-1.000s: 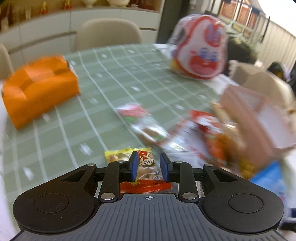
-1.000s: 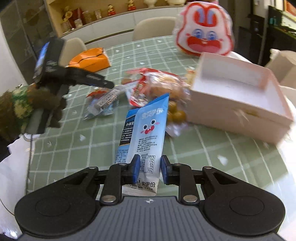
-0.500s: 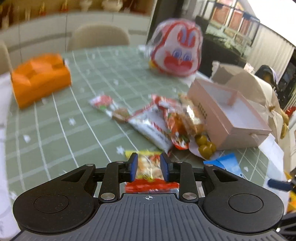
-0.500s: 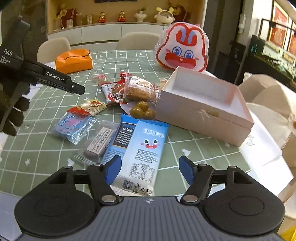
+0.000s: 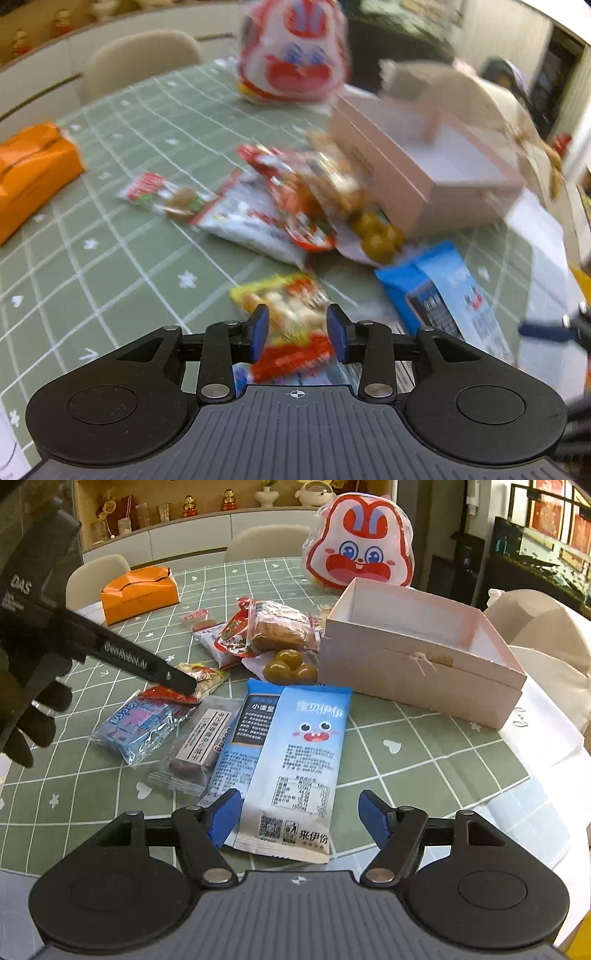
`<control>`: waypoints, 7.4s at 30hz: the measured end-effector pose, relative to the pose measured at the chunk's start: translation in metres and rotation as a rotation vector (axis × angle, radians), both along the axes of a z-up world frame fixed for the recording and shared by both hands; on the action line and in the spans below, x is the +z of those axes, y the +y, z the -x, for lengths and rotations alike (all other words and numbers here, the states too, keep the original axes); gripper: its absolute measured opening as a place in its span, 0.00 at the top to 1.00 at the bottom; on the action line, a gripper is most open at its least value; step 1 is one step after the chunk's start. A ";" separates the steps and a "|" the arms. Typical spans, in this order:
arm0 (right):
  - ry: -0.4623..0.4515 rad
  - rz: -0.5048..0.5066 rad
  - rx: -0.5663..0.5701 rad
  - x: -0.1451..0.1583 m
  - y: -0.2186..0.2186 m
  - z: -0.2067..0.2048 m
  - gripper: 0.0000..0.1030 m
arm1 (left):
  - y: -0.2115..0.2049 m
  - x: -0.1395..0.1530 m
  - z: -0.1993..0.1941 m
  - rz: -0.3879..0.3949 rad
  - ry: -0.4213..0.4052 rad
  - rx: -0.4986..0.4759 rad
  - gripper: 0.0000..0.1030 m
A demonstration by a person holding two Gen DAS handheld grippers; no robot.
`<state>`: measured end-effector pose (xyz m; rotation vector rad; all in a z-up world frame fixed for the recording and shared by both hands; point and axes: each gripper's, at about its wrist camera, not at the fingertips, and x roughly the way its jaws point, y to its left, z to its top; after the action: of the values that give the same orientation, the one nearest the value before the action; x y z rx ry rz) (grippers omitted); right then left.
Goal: Organize snacks
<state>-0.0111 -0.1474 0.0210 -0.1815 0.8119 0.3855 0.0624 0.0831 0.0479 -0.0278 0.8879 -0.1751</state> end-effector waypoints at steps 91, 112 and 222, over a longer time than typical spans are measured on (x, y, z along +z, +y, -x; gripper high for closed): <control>-0.088 0.077 -0.164 -0.010 -0.042 0.030 0.23 | -0.112 -0.017 -0.018 -0.206 0.061 -0.676 0.29; -0.011 -0.099 -0.116 0.010 -0.020 -0.005 0.48 | -0.071 -0.020 0.057 -0.029 0.100 -0.281 0.34; 0.097 -0.065 0.203 -0.002 0.119 -0.081 0.48 | 0.054 -0.015 -0.008 -0.009 0.080 0.162 0.59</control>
<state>0.0697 -0.0284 0.0192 -0.1859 0.8785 0.6154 0.0703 0.1374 0.0332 -0.0990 0.9614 -0.0186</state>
